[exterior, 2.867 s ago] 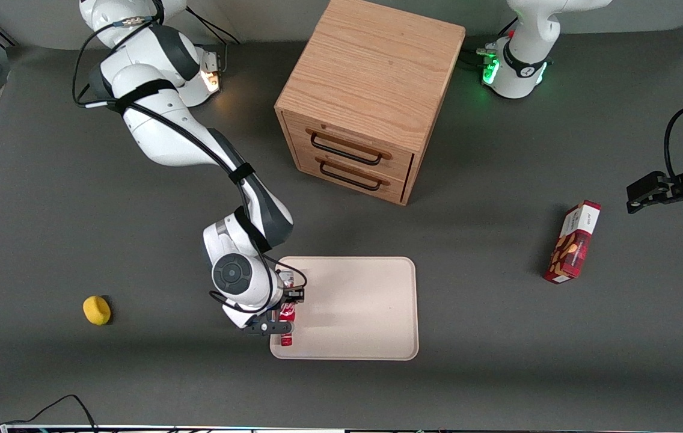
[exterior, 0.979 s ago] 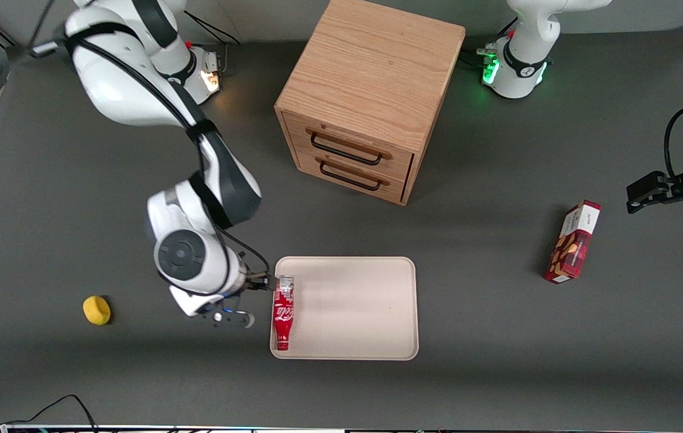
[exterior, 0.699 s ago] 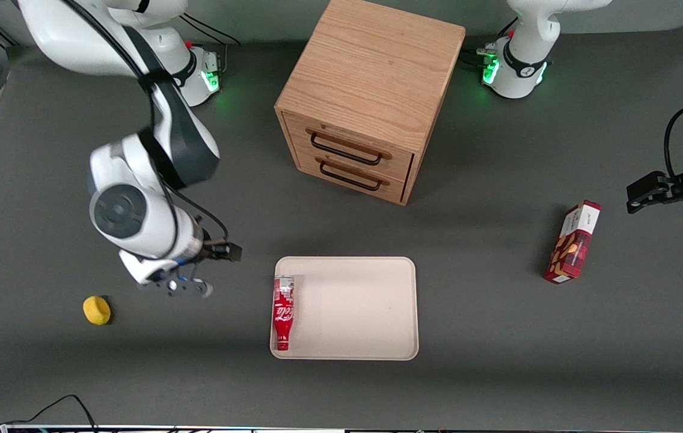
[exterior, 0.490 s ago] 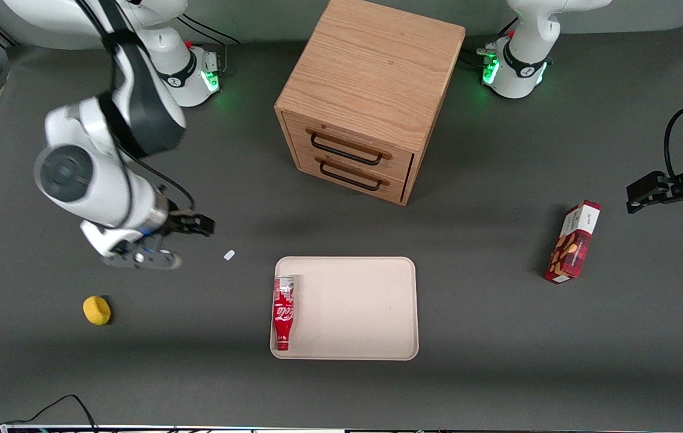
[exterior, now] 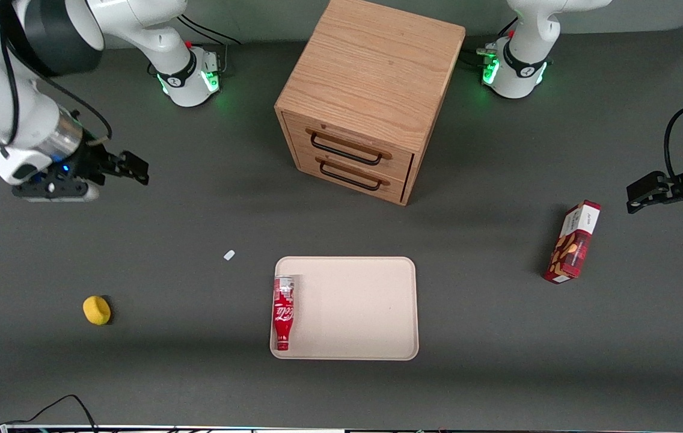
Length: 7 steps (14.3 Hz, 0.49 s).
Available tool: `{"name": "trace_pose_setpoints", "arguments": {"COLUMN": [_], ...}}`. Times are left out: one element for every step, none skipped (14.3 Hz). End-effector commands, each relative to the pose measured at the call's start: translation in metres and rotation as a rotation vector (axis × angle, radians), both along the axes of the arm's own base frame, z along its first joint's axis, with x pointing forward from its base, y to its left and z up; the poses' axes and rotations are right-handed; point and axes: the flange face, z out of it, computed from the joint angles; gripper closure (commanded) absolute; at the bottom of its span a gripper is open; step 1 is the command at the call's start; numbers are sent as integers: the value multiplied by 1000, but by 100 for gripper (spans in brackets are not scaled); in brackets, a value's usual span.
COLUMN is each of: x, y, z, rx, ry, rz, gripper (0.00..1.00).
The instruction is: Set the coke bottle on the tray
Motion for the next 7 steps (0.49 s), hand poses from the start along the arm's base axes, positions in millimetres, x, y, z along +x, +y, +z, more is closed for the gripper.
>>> {"name": "trace_pose_setpoints", "arguments": {"x": [-12,-10,-8,-7,-3,1,4], "y": [-4,-9,-14,-19,-27,-34,-35], "z": [15,20,24,26,29,30,32], "rx": [24,19,19,20,20,19,18], "ry": [19,17,16,18,24,36,49], "rz": [24,18,30,50,52,55,71], "gripper": [0,0,0,0,0,0,0]}}
